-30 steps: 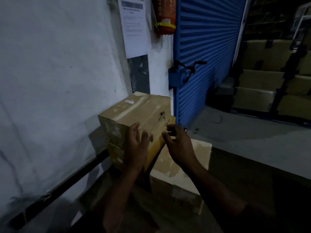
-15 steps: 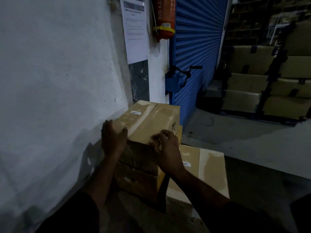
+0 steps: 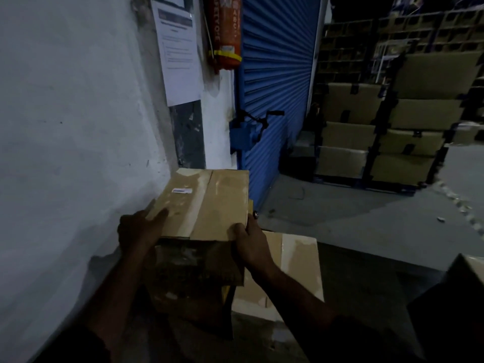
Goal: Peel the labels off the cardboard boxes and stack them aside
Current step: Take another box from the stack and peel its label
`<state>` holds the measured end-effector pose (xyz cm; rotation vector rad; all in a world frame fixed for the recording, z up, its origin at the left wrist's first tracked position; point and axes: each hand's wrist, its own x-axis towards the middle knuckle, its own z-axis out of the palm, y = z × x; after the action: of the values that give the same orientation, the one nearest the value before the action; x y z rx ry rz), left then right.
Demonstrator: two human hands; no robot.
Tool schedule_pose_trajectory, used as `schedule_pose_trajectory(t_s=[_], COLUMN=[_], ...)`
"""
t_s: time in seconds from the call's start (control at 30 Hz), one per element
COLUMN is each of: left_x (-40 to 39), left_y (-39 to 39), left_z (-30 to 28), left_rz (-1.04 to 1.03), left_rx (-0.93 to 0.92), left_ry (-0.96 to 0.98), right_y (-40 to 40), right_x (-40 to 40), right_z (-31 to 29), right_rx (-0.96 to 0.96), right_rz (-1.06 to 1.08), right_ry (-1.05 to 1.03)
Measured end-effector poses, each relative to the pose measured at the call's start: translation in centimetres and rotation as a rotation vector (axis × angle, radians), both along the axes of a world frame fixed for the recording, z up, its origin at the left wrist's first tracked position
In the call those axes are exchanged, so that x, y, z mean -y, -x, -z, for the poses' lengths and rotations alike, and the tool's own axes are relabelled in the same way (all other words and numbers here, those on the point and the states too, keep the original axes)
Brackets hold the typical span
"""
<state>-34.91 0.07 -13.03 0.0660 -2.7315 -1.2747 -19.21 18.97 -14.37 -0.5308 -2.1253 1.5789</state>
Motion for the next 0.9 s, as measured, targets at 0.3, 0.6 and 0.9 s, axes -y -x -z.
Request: schedule_pose_trajectory(t_s=[0.3, 0.6, 0.9], left_x=[-8.0, -21.3, -28.9], left_y=[-9.9, -22.8, -36.2], left_z=[-2.7, 1.0, 10.9], left_rz=[0.195, 0.402, 0.473], left_rx=[-0.17, -0.123, 0.036], left_ry=[-0.106, -0.201, -0.118], right_y=[-9.3, -24.0, -37.6], right_x=[-6.8, -17.3, -23.6], right_z=[-0.4, 2.4, 9.7], right_rx=[-0.082, -0.016, 0.22], right_rz=[0.083, 0.359, 0.561], right_ry=[0.077, 0.147, -0.006])
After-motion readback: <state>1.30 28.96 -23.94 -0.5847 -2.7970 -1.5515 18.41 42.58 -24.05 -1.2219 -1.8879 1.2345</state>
